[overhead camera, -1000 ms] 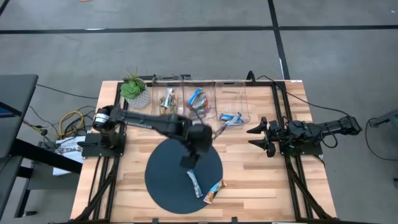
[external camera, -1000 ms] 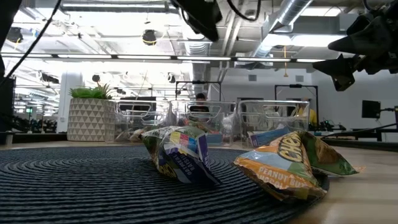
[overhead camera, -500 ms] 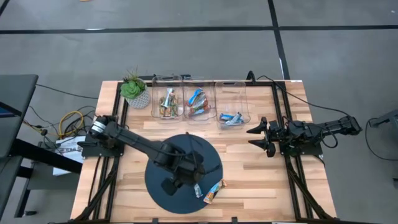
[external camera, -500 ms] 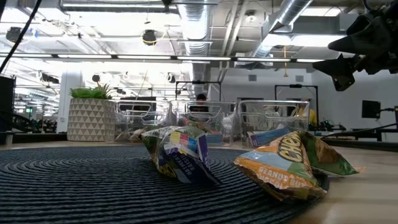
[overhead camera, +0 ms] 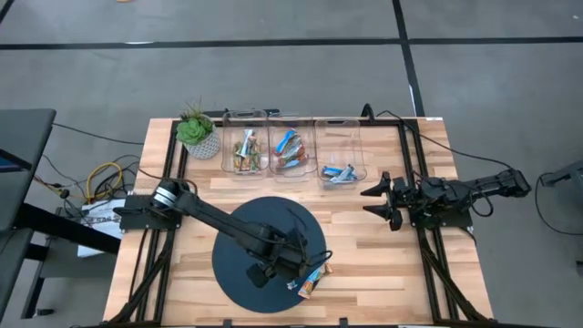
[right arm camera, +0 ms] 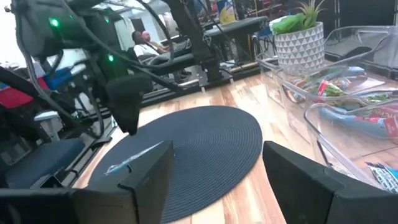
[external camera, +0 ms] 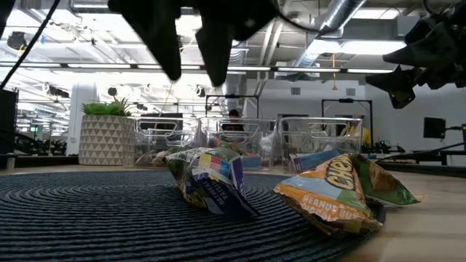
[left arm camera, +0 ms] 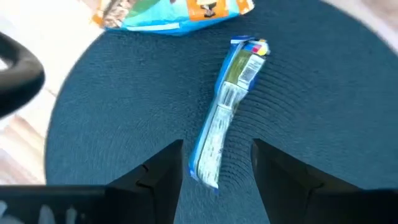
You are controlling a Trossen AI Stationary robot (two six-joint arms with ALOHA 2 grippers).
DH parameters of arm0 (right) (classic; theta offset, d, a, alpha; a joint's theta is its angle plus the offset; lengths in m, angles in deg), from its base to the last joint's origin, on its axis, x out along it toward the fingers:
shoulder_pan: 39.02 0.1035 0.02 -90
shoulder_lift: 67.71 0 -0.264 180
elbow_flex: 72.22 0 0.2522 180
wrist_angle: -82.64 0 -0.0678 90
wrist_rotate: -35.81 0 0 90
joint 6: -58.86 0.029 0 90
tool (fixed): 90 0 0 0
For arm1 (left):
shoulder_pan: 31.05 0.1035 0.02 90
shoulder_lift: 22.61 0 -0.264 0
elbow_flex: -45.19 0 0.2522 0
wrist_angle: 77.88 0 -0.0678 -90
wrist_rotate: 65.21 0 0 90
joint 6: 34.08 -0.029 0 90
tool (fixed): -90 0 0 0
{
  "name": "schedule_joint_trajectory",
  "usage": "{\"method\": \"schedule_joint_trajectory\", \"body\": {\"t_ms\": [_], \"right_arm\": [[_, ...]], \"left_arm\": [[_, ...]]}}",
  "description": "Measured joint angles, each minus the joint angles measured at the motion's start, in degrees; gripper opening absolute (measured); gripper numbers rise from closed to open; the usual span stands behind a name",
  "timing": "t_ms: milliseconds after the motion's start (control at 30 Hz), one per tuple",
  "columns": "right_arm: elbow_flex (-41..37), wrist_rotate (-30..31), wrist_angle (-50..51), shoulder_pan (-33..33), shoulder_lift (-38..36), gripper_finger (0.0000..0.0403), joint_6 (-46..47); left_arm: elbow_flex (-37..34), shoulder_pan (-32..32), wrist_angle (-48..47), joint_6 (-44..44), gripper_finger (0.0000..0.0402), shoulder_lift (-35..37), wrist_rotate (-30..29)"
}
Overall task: Pick and place Granola Bars by type
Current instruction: Put the blue granola bar into the right transparent bin
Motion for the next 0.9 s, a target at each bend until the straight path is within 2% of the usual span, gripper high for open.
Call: {"method": "schedule_joint_trajectory", "body": {"t_ms": [567,900], "right_arm": [[0.0,0.0,-0.1,0.0,0.0,0.0244,0.0],[0.0,0.0,0.0,0.0,-0.1,0.0244,0.0]], "left_arm": [[0.0,-0.3,4.0,-4.2,0.0179,-8.0,-0.6],[-3.0,0.0,6.8,-4.1,0.0179,-8.2,0.1]]}}
